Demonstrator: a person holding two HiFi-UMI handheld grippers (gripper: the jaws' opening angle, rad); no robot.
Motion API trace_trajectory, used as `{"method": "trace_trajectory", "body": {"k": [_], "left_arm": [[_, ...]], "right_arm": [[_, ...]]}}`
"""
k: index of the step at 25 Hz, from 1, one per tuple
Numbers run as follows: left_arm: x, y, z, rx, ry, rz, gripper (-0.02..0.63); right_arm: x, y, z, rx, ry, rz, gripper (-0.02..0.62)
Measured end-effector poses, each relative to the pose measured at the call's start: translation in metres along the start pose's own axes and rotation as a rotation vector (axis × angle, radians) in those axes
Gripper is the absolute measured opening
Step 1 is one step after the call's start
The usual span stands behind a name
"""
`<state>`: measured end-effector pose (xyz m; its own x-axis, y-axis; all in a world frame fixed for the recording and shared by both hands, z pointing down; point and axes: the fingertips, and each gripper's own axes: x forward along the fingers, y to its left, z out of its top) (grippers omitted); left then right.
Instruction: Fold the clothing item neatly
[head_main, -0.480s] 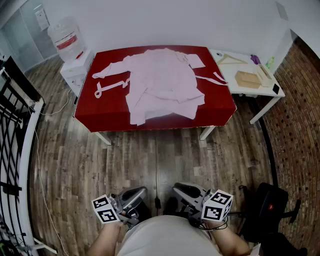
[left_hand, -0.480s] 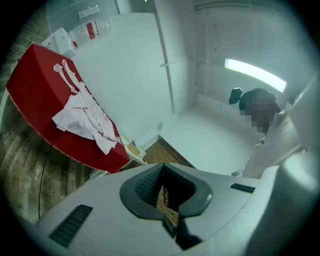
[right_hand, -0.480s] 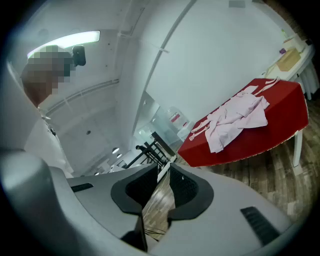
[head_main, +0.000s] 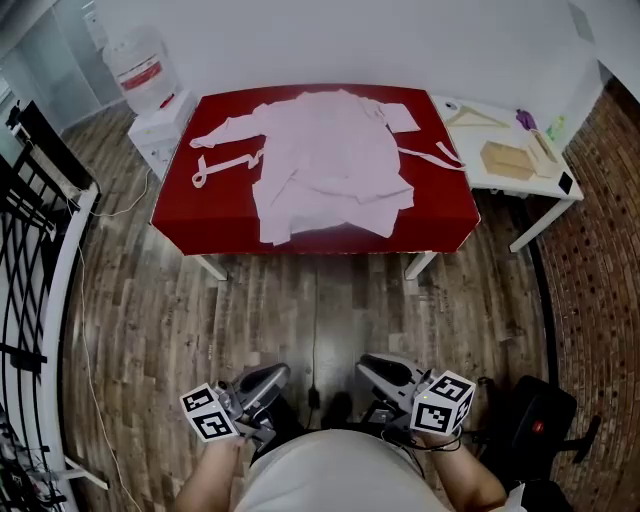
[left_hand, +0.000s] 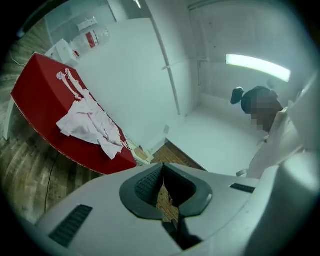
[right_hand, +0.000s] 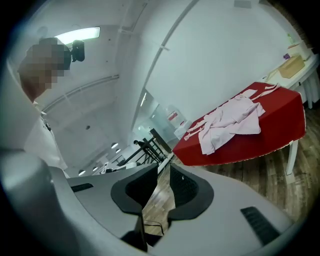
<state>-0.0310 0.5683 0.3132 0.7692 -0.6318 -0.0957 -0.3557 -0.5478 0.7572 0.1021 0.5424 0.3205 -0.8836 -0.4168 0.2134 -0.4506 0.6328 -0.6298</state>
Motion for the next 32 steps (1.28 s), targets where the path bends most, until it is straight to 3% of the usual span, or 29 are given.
{"method": "trace_trajectory", "body": {"k": [9,21,27,32], "left_arm": [[0.015,0.001,-0.003,0.003,0.012,0.011,0.006],[0.026,0.020,0.003,0.039,0.031,0.058,0.006],[0.023,0.063,0.030,0.087,0.060,0.127,0.008],[0.019,0.118,0.068,0.079,0.073,0.173,0.008]], "right_arm": [[-0.004,-0.014,0.007,0.002,0.002,0.004,0.083],[-0.005,-0.044,0.019,0.019,-0.004,-0.064,0.083],[0.017,-0.069,0.030,0.036,-0.021,-0.113,0.084],[0.049,-0.091,0.047,0.043,-0.038,-0.174,0.084]]}}
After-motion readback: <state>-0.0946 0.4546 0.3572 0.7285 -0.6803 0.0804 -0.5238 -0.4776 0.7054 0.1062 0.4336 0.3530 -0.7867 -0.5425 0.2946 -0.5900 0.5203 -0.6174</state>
